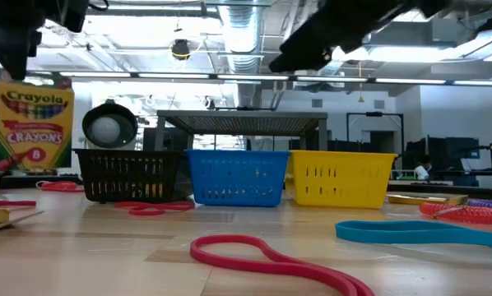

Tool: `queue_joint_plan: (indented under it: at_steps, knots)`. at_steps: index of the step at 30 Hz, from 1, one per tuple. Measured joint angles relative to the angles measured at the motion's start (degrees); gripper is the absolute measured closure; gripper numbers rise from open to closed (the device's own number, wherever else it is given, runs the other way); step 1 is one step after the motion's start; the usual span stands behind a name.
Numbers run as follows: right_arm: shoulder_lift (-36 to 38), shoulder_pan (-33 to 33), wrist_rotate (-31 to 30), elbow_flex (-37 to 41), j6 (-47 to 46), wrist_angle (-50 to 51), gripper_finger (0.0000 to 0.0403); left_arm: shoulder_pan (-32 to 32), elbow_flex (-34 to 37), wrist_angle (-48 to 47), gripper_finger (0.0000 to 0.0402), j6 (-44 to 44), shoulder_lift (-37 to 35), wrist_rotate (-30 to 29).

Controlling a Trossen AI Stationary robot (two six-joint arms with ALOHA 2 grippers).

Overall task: Pick & Place Office Desk Supplies
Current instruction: Put the yellow crayon box into the yellow basket

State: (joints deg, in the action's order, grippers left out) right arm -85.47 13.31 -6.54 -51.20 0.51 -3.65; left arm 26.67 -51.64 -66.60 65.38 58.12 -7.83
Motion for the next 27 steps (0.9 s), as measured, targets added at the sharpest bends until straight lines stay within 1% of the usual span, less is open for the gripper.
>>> queue_joint_plan:
  at_steps: [3,5,10,14,18,21,27]
  knots:
    - [-0.24,-2.91,4.77,0.00,0.26,-3.40,0.0138,0.01,0.00,2.14,0.0400,-2.27,-2.22,0.67]
    - [-1.46,-4.56,8.53,0.00,0.98,-7.56,0.0138,0.01,0.00,4.92,0.0400,-4.47,-3.63,0.67]
    - [-8.16,-7.84,19.37,-0.04,0.91,-19.38,0.0138,0.01,0.00,14.40,0.0400,-10.39,-5.69,0.53]
    - [-13.99,-9.71,23.15,-1.38,-1.29,-26.17,0.0138,0.01,0.00,22.10,0.0400,-15.11,-5.77,0.40]
    - [-17.99,-10.61,24.93,-4.22,-1.96,-30.18,0.0138,0.01,-0.02,28.11,0.0400,-18.99,-5.46,0.43]
    - [-20.03,-10.52,26.51,-7.32,-1.77,-31.96,0.0138,-0.01,-0.07,30.63,0.0400,-20.34,-5.15,0.67]
    - [-24.44,-9.95,33.17,-15.81,-1.48,-32.21,0.0138,-0.01,-0.07,31.53,0.0400,-20.54,-3.91,0.69]
